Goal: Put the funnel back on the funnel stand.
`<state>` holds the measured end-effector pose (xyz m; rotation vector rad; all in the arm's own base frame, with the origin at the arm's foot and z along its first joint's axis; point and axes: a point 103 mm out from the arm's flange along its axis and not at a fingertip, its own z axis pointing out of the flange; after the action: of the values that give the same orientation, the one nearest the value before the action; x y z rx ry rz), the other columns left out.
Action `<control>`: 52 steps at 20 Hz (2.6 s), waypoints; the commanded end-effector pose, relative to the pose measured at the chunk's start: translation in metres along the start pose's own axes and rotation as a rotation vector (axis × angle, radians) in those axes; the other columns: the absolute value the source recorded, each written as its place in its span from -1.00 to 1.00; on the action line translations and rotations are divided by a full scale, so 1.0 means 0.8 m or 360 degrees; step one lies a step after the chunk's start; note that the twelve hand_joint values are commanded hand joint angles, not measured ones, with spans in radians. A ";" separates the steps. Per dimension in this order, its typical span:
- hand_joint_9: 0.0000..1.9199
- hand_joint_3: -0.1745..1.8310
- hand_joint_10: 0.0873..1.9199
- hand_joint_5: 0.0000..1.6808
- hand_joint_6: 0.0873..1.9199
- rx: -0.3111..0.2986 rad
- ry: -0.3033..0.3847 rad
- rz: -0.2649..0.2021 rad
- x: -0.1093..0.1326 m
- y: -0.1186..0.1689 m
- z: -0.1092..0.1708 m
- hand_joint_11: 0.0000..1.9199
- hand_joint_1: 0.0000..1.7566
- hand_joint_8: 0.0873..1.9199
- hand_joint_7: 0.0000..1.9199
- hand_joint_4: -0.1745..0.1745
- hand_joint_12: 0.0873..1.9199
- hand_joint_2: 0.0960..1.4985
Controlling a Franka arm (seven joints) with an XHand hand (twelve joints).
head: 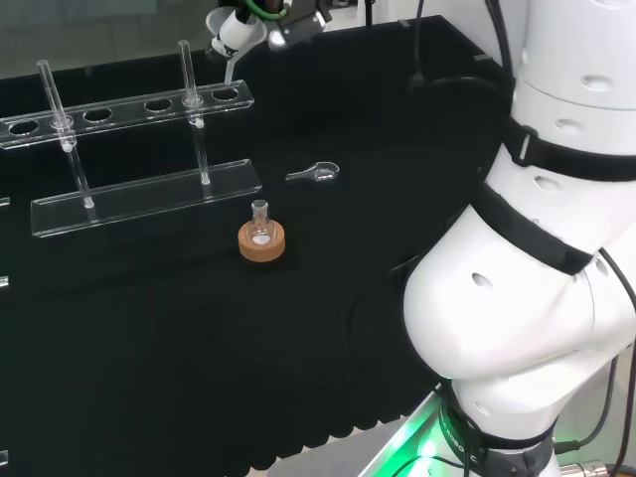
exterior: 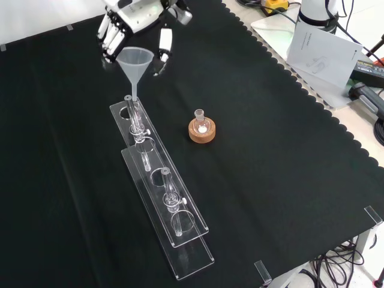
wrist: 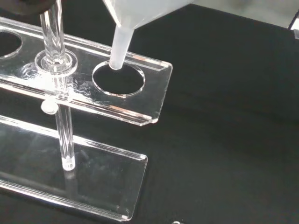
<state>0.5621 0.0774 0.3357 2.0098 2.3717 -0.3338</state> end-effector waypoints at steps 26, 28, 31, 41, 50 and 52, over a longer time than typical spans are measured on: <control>0.09 -0.33 -0.58 -0.20 -0.34 0.0129 -0.0124 -0.0059 0.015 0.049 0.064 -0.29 -0.17 -0.29 -0.25 -0.20 0.24 0.03; 0.01 -0.33 -0.56 -0.31 -0.35 0.0134 -0.0127 -0.0062 0.017 0.048 0.067 -0.31 -0.19 -0.27 -0.32 -0.25 0.25 0.01; -0.14 -0.34 -0.52 -0.47 -0.50 0.0149 -0.0114 -0.0071 0.021 0.045 0.069 -0.36 -0.21 -0.26 -0.49 -0.32 0.27 -0.02; -0.89 -0.54 -0.26 -0.88 -1.00 0.0098 -0.0095 -0.0048 0.025 0.014 0.052 -0.85 -0.39 -0.69 -1.00 -0.24 0.50 -0.14; -0.83 -0.60 -0.25 -0.84 -1.00 -0.0042 0.0021 0.0061 0.005 -0.067 0.008 -0.86 -0.40 -0.47 -1.00 -0.29 0.51 -0.10; -0.80 -0.61 -0.26 -0.83 -1.00 -0.0050 0.0053 0.0096 -0.002 -0.085 0.006 -0.85 -0.40 -0.42 -0.99 -0.29 0.51 -0.09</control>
<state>0.5366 0.0826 0.3189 1.9852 2.3645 -0.3948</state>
